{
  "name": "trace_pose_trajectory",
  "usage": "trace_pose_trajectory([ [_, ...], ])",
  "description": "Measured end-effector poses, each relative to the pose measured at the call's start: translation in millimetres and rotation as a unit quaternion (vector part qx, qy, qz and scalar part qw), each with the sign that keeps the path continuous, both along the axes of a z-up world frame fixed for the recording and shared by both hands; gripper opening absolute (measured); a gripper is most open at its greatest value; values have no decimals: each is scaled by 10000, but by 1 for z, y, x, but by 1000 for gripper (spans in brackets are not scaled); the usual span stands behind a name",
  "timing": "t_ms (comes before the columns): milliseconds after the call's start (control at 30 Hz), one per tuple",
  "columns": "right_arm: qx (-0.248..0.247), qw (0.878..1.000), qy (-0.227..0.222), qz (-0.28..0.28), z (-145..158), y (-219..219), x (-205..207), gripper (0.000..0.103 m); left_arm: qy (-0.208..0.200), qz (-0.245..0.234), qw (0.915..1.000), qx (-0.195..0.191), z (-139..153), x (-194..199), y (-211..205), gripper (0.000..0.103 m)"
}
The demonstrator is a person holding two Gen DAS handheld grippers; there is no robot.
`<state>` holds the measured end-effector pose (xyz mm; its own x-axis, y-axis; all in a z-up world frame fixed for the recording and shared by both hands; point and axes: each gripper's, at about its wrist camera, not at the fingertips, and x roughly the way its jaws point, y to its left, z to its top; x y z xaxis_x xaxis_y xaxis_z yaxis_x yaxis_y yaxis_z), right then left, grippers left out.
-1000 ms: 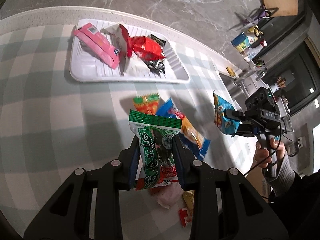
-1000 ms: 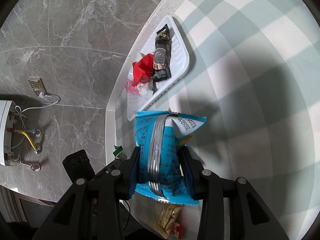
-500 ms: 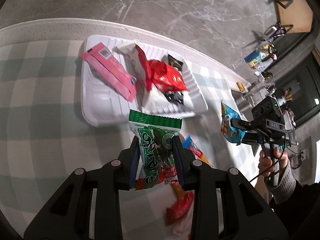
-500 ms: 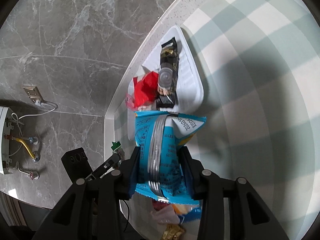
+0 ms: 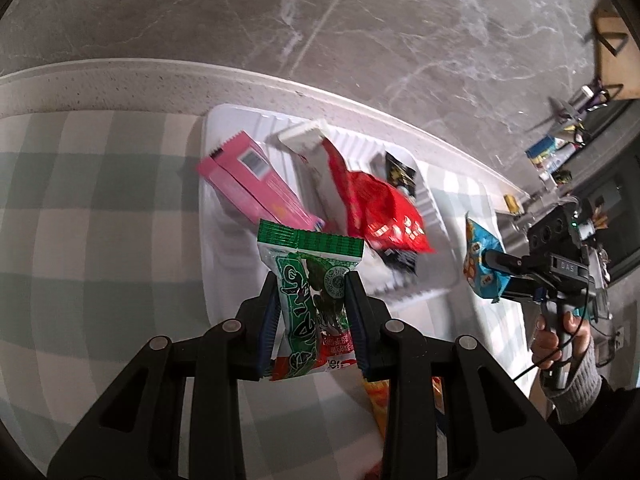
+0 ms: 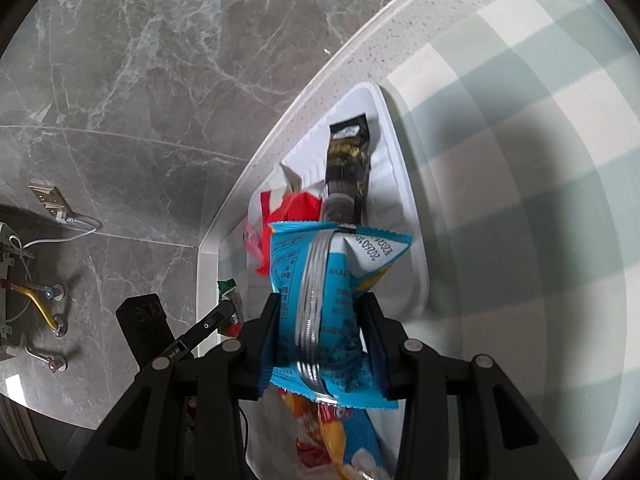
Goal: Organize snacks
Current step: 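Carry the green-white packet and teal bag into the tray and release both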
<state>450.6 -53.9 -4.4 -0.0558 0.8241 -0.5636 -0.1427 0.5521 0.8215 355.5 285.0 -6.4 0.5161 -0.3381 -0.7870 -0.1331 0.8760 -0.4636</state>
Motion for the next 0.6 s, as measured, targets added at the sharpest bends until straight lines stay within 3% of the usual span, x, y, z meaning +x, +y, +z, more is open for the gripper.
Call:
trace_pose_trajectory([
  [600,-450,9987,-240,87,-15,23,27,43,173,304,9985,418,-22,30,2,30],
])
